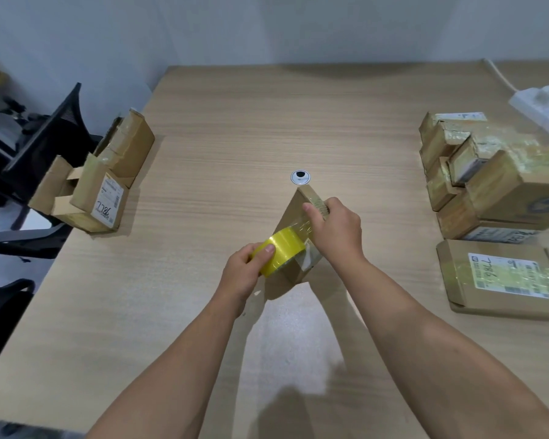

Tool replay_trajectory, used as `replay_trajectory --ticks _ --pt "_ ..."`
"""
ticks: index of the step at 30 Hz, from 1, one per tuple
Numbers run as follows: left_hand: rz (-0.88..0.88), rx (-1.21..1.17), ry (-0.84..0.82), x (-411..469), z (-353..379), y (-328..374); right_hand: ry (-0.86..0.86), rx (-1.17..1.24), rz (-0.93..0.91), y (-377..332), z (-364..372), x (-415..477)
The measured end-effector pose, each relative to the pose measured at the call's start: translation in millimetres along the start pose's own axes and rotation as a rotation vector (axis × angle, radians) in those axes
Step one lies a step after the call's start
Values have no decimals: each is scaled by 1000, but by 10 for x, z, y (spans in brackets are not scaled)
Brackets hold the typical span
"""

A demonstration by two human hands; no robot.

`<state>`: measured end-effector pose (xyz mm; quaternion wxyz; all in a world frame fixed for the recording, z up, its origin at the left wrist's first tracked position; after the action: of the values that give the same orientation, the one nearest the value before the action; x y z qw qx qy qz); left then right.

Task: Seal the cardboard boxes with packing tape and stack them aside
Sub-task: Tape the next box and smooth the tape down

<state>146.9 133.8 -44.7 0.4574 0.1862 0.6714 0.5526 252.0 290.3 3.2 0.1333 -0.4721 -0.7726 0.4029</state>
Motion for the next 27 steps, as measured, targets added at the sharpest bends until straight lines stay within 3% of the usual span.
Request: replay_trajectory --ticks 5,11,21,27 --pt "10 254 16 120 -21 211 -42 156 168 161 10 -40" --pt "-92 757 -118 246 36 355 -71 272 408 637 239 -365" --pt "-125 1196 -127 370 91 336 -70 278 401 776 224 -390" --pt "-86 1468 -81 426 200 366 -180 311 462 888 301 -379"
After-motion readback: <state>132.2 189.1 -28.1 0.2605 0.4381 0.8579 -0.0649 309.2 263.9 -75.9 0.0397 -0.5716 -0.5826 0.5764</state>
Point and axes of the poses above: each hand's wrist, its own x-axis towards the middle knuckle, its own z-axis out of the palm, y = z × x, the point moved 1 cm from there along x, towards the middle knuckle, and after that the axes turned 8 degrees about -y, right-handed, at the moved point
